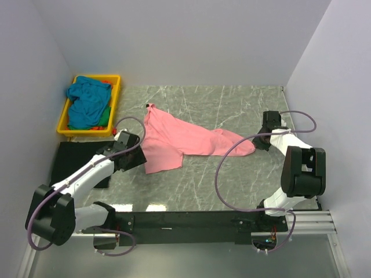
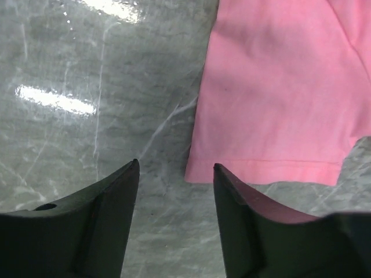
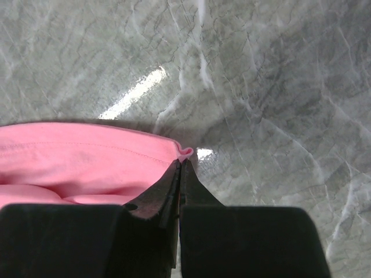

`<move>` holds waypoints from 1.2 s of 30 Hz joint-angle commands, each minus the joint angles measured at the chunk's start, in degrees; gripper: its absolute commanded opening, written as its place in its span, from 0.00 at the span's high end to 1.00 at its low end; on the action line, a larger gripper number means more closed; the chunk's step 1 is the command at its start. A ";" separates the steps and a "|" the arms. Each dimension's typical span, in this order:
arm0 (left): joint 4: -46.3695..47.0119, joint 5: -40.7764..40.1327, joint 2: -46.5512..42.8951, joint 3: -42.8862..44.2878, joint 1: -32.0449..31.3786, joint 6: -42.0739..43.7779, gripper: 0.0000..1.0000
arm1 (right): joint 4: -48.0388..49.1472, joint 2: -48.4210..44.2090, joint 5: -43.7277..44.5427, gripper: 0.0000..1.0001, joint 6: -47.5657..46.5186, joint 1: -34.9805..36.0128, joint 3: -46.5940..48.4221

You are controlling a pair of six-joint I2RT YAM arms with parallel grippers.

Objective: Fold and stack the t-shirts
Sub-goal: Move the tshirt to the center of the board, then flatten the tshirt out

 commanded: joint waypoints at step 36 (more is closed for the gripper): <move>-1.99 -8.68 15.73 4.58 -7.90 -7.28 0.99 | 2.08 0.54 -1.08 1.00 -0.46 0.14 -1.61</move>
